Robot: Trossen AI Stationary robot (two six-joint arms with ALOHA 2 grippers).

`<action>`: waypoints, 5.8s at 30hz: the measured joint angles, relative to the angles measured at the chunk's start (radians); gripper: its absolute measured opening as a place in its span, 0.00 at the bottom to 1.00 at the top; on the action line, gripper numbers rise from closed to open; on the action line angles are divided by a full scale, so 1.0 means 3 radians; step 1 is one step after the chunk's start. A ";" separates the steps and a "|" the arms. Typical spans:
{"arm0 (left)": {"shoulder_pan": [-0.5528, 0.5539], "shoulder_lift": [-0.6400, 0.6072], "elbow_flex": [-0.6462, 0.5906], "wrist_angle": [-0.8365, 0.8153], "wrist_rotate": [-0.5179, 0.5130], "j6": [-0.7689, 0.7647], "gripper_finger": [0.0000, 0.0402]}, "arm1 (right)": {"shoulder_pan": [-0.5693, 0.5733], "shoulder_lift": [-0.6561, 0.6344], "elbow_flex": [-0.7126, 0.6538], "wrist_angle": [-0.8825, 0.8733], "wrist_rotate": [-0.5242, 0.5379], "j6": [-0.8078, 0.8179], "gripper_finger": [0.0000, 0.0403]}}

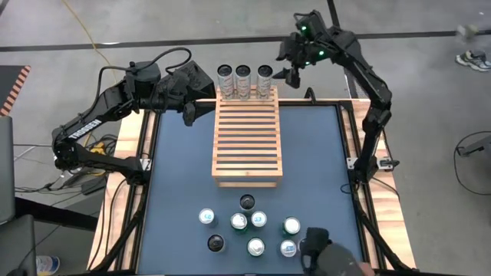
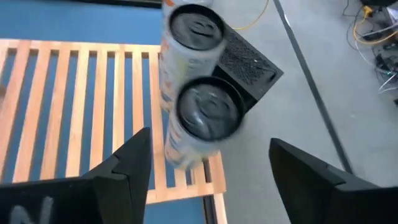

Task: Place canned beverage on shelf
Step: Put the white yellow soda can on the shelf aligned with the other white yellow soda can, then put the white blue soda can on the shelf

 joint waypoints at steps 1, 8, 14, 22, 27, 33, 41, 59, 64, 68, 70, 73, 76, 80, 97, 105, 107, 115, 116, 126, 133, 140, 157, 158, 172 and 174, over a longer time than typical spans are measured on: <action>0.0000 0.0000 0.0000 0.0000 -0.0004 0.0000 0.79 | -0.0072 -0.0008 0.0000 -0.0013 -0.0083 0.0024 0.65; 0.0000 0.0000 0.0000 -0.0001 -0.0074 -0.0004 0.79 | -0.0591 -0.0013 -0.0307 -0.0019 -0.0762 0.0262 0.30; 0.0000 0.0000 0.0000 0.0000 -0.0182 0.0011 0.79 | -0.0534 -0.0008 -0.0790 0.0133 -0.0860 0.0231 0.03; 0.0101 0.0000 0.0000 -0.0001 -0.0112 -0.0019 0.79 | -0.0383 -0.0006 -0.1120 0.0486 -0.0783 0.0252 0.01; 0.0167 0.0000 0.0000 -0.0001 -0.0105 -0.0028 0.79 | -0.0326 -0.0008 -0.1158 0.0753 -0.0709 0.0331 0.00; 0.0192 0.0000 0.0000 -0.0033 -0.0024 -0.0027 0.79 | -0.0309 -0.0006 -0.1158 0.0805 -0.0708 0.0352 0.00; 0.0191 0.0000 -0.0001 -0.0078 -0.0023 -0.0022 0.79 | -0.0222 -0.0007 -0.1158 0.0920 -0.0709 0.0349 0.00; 0.0155 0.0000 -0.0001 -0.0204 0.0732 0.0208 0.79 | -0.0163 -0.0690 -0.1152 0.0070 -0.0528 0.0524 0.00; -0.0121 -0.0001 0.0084 -0.0562 0.1164 0.0152 0.79 | 0.0086 -0.1021 -0.1152 -0.0182 -0.0532 0.0522 0.00; -0.0541 -0.0003 0.0176 -0.1018 0.0751 0.0074 0.79 | 0.0323 -0.1218 -0.1152 -0.0305 -0.0530 0.0521 0.04; -0.0753 -0.0001 0.0181 -0.1114 0.0566 -0.0061 0.79 | 0.0444 -0.1286 -0.1152 -0.0371 -0.0515 0.0521 0.09; -0.1070 -0.0001 0.0183 -0.1188 0.0364 -0.0360 0.79 | 0.0656 -0.1367 -0.1152 -0.0479 -0.0378 0.0555 0.19; -0.1401 -0.0001 0.0186 -0.1283 0.0106 -0.0640 0.79 | 0.0894 -0.1448 -0.1152 -0.0588 -0.0273 0.0721 0.33; -0.1774 -0.0001 0.0186 -0.1389 -0.0197 -0.0846 0.79 | 0.1245 -0.1493 -0.1152 -0.0726 -0.0268 0.1289 0.49; -0.2874 -0.0332 0.0187 -0.0982 -0.0743 -0.0980 0.79 | 0.3223 -0.0967 -0.1152 0.0068 0.1157 0.3022 0.58; -0.3426 -0.0302 0.0187 -0.0972 -0.1108 -0.0965 0.79 | 0.3478 -0.0431 -0.1155 0.0281 0.1378 0.3311 0.58; -0.3546 -0.0283 0.0187 -0.0971 -0.1244 -0.0942 0.79 | 0.3491 -0.0283 -0.1155 0.0317 0.1412 0.3314 0.58; -0.3875 -0.0222 0.0187 -0.0971 -0.1697 -0.1050 0.79 | 0.3666 0.0045 -0.1155 0.0173 0.1188 0.3508 0.58; -0.3906 -0.0207 0.0187 -0.0971 -0.1761 -0.1057 0.79 | 0.3712 0.0059 -0.1155 0.0139 0.1182 0.3520 0.58; -0.4056 0.0010 0.0187 -0.0930 -0.2161 -0.1064 0.79 | 0.4030 0.0129 -0.1154 0.0122 0.1485 0.3842 0.58; -0.4073 0.0198 0.0187 -0.0756 -0.2145 -0.0931 0.79 | 0.4150 0.0280 -0.1157 0.0170 0.1623 0.3914 0.58; -0.4075 0.0273 0.0186 -0.0738 -0.2145 -0.0926 0.79 | 0.4149 0.0338 -0.1158 0.0169 0.1690 0.3916 0.58; -0.4102 0.0270 0.0186 -0.0643 -0.2267 -0.0830 0.79 | 0.4194 0.0382 -0.1329 0.0598 0.1897 0.4027 0.58; -0.4102 0.0270 0.0186 -0.0645 -0.2269 -0.0824 0.79 | 0.4195 0.0382 -0.1330 0.0609 0.1941 0.4023 0.58; -0.4102 0.0268 0.0186 -0.0647 -0.2269 -0.0761 0.79 | 0.4010 0.0380 -0.1328 0.0666 0.2140 0.3537 0.58; -0.4102 0.0268 0.0186 -0.0647 -0.2269 -0.0749 0.79 | 0.3977 0.0380 -0.1328 0.0661 0.2055 0.3534 0.58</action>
